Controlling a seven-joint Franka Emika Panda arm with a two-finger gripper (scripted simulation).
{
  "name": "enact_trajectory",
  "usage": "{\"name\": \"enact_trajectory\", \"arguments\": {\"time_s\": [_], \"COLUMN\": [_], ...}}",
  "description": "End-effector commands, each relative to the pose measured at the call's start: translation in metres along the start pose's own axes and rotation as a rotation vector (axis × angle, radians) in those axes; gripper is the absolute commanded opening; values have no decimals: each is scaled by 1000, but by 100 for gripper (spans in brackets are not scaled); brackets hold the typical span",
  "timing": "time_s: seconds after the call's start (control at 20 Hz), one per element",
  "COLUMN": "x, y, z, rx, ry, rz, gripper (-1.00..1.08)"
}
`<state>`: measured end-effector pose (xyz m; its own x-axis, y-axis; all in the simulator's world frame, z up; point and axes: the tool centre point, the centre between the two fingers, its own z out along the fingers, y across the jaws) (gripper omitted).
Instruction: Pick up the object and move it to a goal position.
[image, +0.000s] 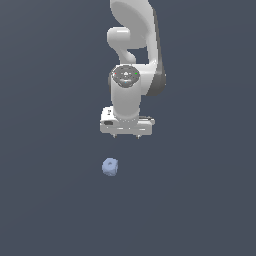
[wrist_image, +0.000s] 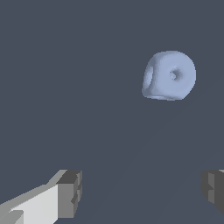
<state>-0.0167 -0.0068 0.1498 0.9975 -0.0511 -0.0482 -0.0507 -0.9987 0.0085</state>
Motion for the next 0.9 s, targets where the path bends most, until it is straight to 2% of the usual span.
{"name": "enact_trajectory", "arguments": {"time_s": [0.0, 0.4, 0.85], "x": [0, -6, -3], "y": [0, -13, -11], "z": [0, -7, -6], "rx": [0, -20, -20], "ry": [0, -10, -8], "rz": [0, -53, -49], "gripper": [100, 100, 100]}}
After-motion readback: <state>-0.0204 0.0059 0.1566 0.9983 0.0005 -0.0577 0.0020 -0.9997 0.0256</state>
